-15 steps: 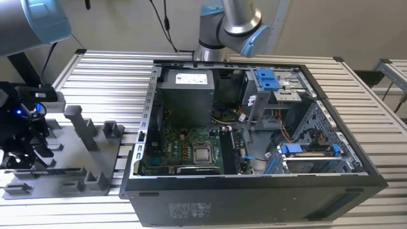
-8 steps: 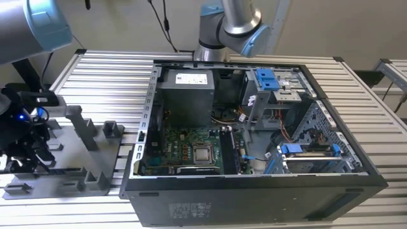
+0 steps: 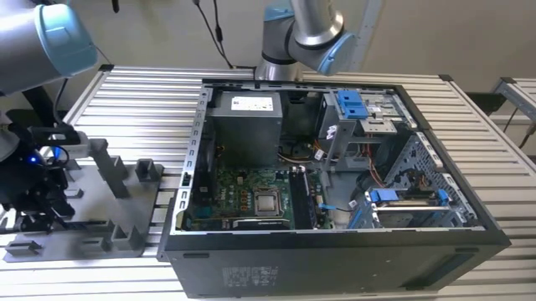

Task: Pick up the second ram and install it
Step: 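Pick up the second ram and move it above second insertion slot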

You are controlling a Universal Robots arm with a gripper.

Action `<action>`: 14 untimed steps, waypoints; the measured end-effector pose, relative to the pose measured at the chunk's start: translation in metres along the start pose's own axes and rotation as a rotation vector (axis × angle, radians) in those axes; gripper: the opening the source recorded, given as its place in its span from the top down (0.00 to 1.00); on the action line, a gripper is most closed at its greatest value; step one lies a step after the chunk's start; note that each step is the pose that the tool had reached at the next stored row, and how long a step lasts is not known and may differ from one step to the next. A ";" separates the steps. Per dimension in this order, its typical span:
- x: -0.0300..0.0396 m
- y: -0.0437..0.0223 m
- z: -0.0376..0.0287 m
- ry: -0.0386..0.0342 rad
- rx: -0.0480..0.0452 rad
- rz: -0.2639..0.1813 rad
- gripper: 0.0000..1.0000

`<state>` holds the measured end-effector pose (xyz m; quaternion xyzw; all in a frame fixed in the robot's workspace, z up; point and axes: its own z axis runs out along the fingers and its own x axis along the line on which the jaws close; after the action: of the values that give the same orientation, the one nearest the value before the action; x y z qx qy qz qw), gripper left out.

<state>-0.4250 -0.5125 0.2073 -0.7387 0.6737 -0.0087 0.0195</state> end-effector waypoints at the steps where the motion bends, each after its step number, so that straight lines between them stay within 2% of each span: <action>1: 0.0000 0.0006 0.0018 0.0002 0.0014 -0.001 0.64; 7: -0.0005 0.0037 0.0113 0.0003 0.0068 -0.002 0.64; 14: -0.0005 0.0037 0.0113 0.0006 0.0085 -0.002 0.64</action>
<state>-0.4283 -0.5121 0.1959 -0.7393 0.6729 -0.0118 0.0225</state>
